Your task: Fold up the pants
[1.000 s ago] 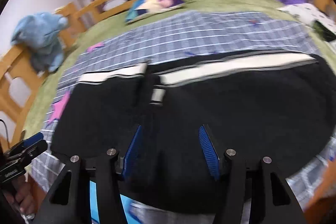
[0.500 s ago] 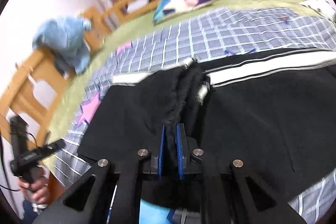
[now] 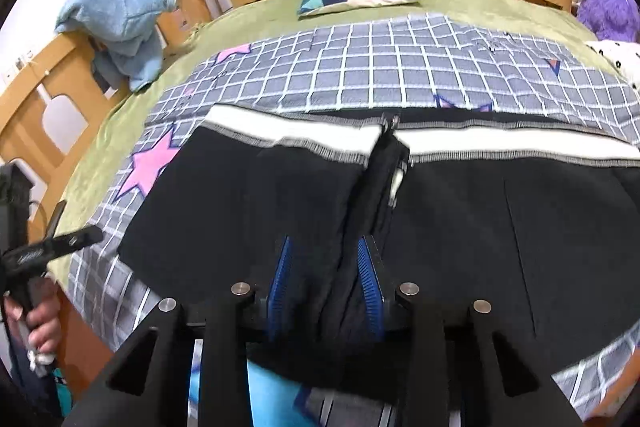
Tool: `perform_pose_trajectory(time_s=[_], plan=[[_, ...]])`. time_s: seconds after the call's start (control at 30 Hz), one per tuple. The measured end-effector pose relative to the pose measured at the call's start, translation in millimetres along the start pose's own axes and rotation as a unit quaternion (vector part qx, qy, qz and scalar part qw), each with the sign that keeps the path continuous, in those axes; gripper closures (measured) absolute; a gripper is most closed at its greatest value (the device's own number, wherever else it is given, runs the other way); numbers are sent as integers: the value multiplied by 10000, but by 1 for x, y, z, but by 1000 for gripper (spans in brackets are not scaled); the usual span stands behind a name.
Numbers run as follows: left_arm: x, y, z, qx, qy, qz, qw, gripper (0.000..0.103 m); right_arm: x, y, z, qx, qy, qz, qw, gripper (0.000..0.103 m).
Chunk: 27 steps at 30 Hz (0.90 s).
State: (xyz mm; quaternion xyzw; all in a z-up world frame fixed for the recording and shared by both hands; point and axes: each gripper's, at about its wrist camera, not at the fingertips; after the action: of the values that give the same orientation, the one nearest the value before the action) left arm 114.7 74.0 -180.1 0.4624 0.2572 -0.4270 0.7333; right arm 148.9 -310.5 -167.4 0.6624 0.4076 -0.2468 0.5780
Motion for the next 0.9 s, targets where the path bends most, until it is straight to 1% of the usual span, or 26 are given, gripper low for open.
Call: perform_pose_trajectory(time_s=[0.1,0.17,0.2,0.23,0.27,0.3,0.33,0.37,0.4,0.43,0.47,0.5,0.57,0.63,0.67,0.7,0.73,0.77,0.8,0.87,0.9], plan=[[-1,1,-1,-13,-6,9,10000,33,25,10,3,41,-52,-146,9999,69],[-1,1,-1,-12,-8,7,10000,33,45,14,6,38,-144,-323,9994,70],[-1,1,-1,-11,-3,0,10000,33,55,15,5,36,-198,-418,9989,86],[-1,2,-1,-2,-1,-16,10000,33,60,15,3,17,-145,-473,9988,97],[0,2,-1,10,2,-28,10000,33,63,15,1,-20,-66,-533,9986,97],[-1,2,-1,26,9,-38,10000,33,59,15,-1,-128,-94,-425,9990,98],[-1,2,0,41,10,-35,10000,33,47,16,-1,-204,-193,-129,9995,98],[-2,2,0,55,13,-31,10000,33,34,19,4,-105,-145,133,9998,98],[-1,2,0,66,9,-39,10000,33,25,23,14,134,5,239,9996,98],[0,2,1,81,-1,-56,10000,33,21,26,28,432,151,236,9987,98],[1,3,2,90,0,-69,9999,33,22,26,39,622,197,183,9977,97],[3,2,3,99,5,-82,9999,33,27,26,45,677,159,83,9975,97],[5,2,6,126,-15,-119,9998,33,44,23,47,593,36,-257,9979,96],[3,0,10,196,-48,-118,9997,33,54,17,42,452,-111,-520,9976,88],[3,0,11,224,-43,-108,9997,33,52,16,40,462,-130,-554,9973,78],[2,-1,11,240,-32,-99,9997,33,51,14,41,525,-72,-528,9972,65],[3,-1,11,241,-24,-108,9996,33,47,12,42,603,39,-466,9971,58],[3,0,11,227,-26,-126,9997,33,46,10,43,657,85,-405,9970,48],[4,0,11,198,-34,-153,9997,33,47,8,44,677,44,-398,9969,47],[4,-1,10,169,-70,-160,9997,33,62,6,42,636,-147,-663,9957,47],[4,-1,11,177,-79,-154,9997,33,70,7,41,622,-192,-784,9948,50]])
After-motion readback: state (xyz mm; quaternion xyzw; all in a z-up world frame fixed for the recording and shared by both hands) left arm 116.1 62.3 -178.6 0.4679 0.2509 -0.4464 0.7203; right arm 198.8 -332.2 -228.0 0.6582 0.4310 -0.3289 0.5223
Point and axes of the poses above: each gripper's, at about its wrist camera, not at the fingertips, and x roughly the way its jaws point, z to its right, y to its top, and after that the axes turned 1 degree about -z, right-handed
